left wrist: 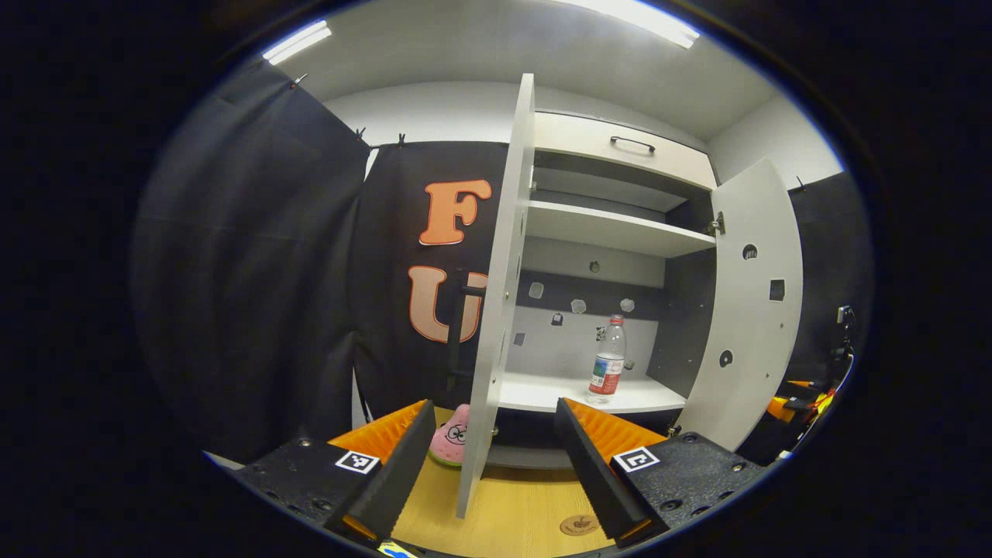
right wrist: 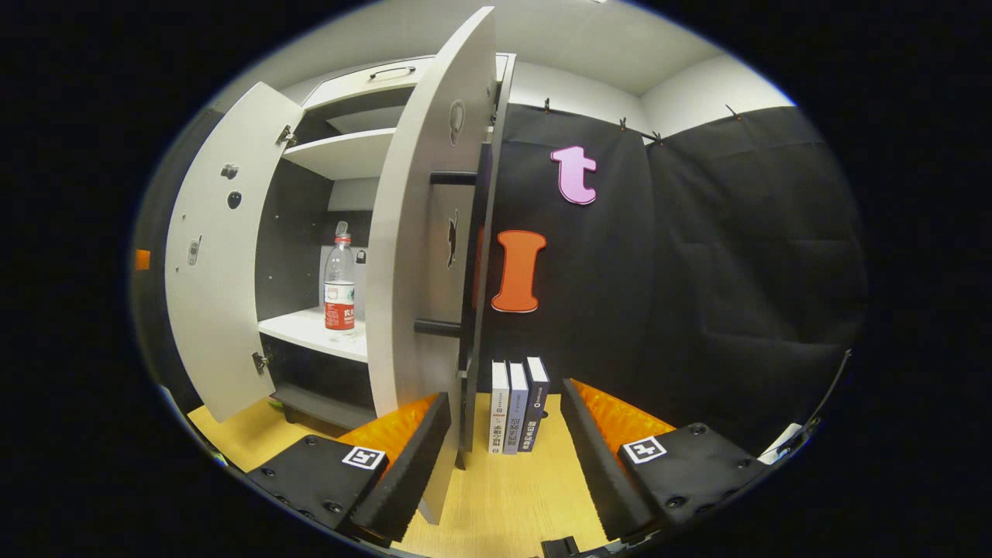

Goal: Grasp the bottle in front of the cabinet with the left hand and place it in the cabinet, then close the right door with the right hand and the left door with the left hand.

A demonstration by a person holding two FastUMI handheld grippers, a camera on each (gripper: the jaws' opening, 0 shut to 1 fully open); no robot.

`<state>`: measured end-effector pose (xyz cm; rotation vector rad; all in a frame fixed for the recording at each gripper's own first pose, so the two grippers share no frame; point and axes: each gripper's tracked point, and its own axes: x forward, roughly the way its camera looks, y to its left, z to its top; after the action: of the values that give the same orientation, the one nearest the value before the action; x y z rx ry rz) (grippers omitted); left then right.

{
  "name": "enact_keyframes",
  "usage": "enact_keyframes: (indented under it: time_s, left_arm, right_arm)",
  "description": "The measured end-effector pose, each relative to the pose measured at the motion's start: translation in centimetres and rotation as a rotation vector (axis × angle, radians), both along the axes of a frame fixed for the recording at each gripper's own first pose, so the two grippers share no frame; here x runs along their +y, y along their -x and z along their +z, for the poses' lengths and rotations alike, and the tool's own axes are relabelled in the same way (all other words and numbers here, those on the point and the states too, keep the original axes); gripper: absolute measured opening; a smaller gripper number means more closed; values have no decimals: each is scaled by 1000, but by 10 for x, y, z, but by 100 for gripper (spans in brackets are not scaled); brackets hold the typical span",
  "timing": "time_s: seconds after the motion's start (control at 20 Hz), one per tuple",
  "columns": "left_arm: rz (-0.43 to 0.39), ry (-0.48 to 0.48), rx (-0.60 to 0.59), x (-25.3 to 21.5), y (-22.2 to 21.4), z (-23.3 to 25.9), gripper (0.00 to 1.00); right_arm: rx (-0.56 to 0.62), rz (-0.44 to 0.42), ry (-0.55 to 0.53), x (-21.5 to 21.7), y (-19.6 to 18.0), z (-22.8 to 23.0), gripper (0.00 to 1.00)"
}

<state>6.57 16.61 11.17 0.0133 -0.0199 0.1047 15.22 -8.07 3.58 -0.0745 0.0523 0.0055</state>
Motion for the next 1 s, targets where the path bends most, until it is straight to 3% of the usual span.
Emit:
enact_keyframes:
  time_s: [0.35,0.7,1.0]
  left_arm:
    - [-19,-50,24,49,-15,-16,95]
    - [-12,0,40,79,-19,-30,95]
    - [-1,12,47,86,-15,-35,95]
  right_arm:
    - [-22,-33,-16,55,0,2,95]
    - [-5,-13,-1,89,-4,0,95]
    - [-3,15,-48,116,-18,-2,95]
